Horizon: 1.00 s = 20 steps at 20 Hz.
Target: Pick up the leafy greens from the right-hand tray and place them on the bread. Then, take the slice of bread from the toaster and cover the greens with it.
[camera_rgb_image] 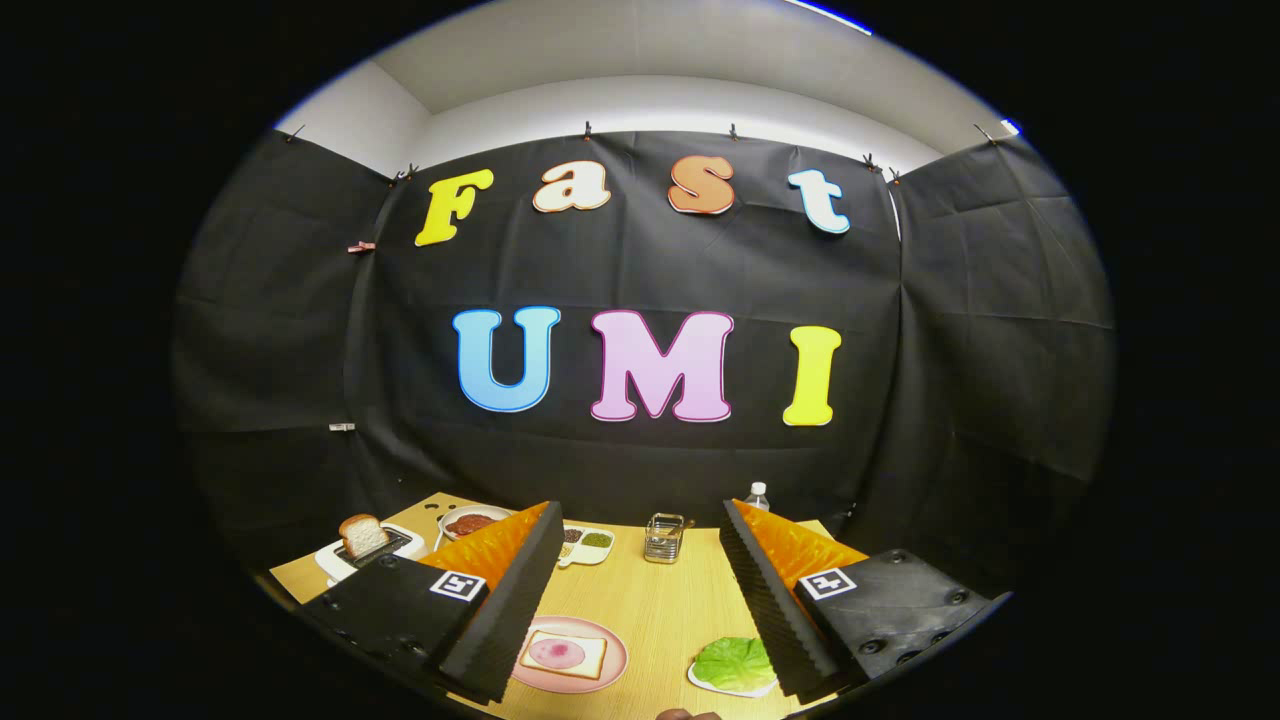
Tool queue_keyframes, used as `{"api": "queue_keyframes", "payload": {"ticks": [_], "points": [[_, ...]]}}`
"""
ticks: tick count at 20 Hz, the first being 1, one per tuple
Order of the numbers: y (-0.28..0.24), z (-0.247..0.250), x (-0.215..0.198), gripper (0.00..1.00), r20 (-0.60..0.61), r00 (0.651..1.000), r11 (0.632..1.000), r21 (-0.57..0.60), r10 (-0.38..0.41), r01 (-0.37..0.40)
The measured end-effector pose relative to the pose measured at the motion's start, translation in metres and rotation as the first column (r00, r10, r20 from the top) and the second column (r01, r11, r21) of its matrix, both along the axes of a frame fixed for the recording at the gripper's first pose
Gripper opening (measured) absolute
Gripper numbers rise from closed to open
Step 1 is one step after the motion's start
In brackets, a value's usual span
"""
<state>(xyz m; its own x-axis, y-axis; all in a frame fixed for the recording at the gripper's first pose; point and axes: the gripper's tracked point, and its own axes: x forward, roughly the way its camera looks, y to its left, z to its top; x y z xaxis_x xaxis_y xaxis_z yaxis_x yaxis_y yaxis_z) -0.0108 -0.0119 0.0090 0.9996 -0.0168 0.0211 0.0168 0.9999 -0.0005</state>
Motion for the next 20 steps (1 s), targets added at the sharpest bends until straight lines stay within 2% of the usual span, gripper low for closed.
{"api": "queue_keyframes", "payload": {"ticks": [4,12,20], "points": [[-0.004,-0.001,-0.005,0.97,0.008,1.000,1.000,-0.002,-0.015,0.015],[-0.004,-0.036,-0.017,0.97,-0.070,0.997,0.999,-0.025,-0.035,0.033],[-0.038,-0.090,0.012,0.97,-0.197,0.979,0.999,-0.014,-0.047,0.045]]}}
